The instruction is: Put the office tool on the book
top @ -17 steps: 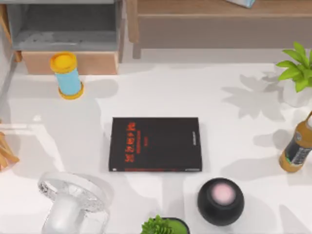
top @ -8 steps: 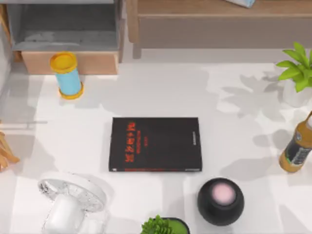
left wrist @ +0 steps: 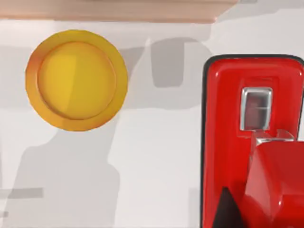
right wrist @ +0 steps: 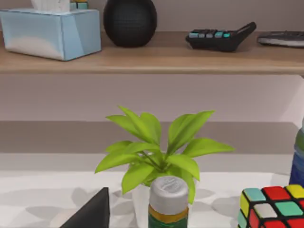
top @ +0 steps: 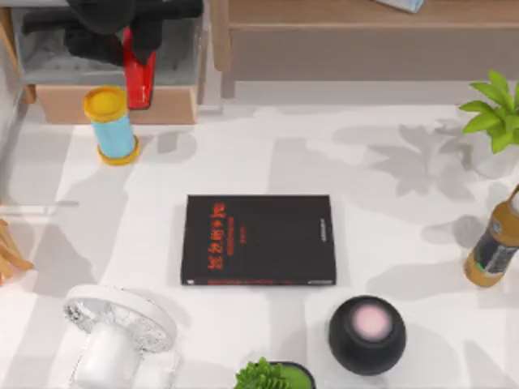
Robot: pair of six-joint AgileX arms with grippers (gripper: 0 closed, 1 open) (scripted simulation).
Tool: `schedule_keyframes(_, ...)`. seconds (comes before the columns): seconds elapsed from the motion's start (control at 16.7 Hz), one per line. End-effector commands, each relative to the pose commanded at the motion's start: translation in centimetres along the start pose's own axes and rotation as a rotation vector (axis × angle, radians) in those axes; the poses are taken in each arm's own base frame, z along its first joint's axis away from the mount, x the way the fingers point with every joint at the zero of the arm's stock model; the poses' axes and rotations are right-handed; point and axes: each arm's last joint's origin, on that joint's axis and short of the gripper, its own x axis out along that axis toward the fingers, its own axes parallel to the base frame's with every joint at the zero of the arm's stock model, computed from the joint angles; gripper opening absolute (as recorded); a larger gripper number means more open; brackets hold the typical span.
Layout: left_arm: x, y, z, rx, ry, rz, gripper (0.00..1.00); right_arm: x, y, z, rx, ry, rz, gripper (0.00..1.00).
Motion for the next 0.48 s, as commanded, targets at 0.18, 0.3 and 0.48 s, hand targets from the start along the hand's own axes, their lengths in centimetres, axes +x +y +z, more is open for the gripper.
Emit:
schedule_keyframes(0.18, 3.6, -6.4, -3.5, 0.010, 0.092, 0.025, 0.00, 0.0, 0.0, 0.0, 0.000, 0.000, 0.000, 1.00)
schedule_keyframes(0.3, 5.6, -9.8, -6.3, 0.018, 0.144, 0.059, 0.00, 0.0, 0.0, 0.0, 0.000, 0.000, 0.000, 1.00)
schedule_keyframes(0.48, 7.8, -13.0, -9.7, 0.027, 0.196, 0.112, 0.00, 0.0, 0.0, 0.0, 0.000, 0.000, 0.000, 1.00)
